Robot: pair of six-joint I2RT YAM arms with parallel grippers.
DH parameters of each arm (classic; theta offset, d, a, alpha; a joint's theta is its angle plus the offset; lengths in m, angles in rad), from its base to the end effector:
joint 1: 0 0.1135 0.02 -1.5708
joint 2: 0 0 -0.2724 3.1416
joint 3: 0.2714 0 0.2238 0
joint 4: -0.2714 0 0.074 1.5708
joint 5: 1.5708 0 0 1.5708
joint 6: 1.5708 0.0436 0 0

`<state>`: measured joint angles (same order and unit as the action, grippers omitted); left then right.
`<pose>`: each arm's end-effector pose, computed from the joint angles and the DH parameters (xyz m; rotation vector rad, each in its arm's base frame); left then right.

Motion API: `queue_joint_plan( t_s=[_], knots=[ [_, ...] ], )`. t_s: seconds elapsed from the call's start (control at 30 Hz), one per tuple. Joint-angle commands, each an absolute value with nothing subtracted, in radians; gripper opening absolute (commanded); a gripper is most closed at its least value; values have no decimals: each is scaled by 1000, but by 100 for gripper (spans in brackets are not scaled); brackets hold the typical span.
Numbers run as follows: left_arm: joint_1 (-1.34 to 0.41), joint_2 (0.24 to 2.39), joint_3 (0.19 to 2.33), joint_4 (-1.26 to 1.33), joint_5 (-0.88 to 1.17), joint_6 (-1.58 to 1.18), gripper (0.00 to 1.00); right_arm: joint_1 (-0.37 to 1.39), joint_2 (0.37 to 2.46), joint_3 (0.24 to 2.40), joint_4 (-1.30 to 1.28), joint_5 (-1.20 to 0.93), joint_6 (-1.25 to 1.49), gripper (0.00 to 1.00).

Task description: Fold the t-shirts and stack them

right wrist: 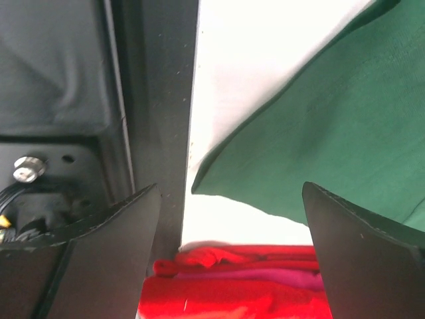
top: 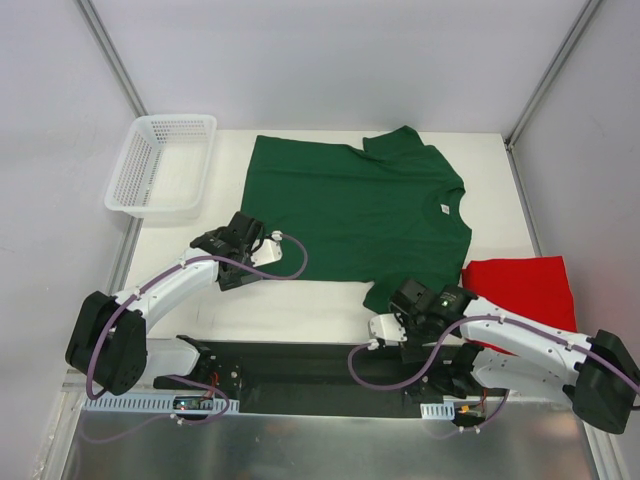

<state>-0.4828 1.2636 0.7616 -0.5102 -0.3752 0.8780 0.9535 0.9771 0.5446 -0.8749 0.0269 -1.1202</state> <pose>0.1989 -0.0862 0.2248 1.5243 2.1082 0.6298 0.0699 0.0965 0.1899 -2.4769 1.4704 -0.0704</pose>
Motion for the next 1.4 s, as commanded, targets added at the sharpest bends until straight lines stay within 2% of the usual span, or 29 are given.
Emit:
queue_joint_plan(
  t_s=[0.0, 0.33, 0.47, 0.83, 0.9, 0.97, 1.0, 1.37],
  knots=[
    [-477, 1253, 776, -526, -364, 862, 99, 957, 977, 505, -808, 60, -1138, 91],
    [-477, 1258, 788, -526, -365, 858, 99, 957, 1039, 505, -788, 66, -1143, 85],
    [-476, 1255, 781, -526, -359, 857, 99, 959, 1045, 500, -781, 92, -1146, 76],
    [-477, 1262, 784, -526, -354, 856, 99, 959, 1072, 488, -793, 126, -1152, 61],
    [-477, 1267, 784, -525, -354, 857, 99, 959, 1089, 486, -795, 127, -1154, 56],
    [-477, 1272, 784, -525, -353, 861, 99, 960, 1106, 489, -795, 126, -1154, 45],
    [-477, 1272, 784, -525, -353, 862, 99, 959, 1111, 492, -798, 120, -1152, 44],
    [-477, 1373, 827, -497, -380, 933, 99, 959, 1112, 506, -819, 100, -1143, 41]
  ],
)
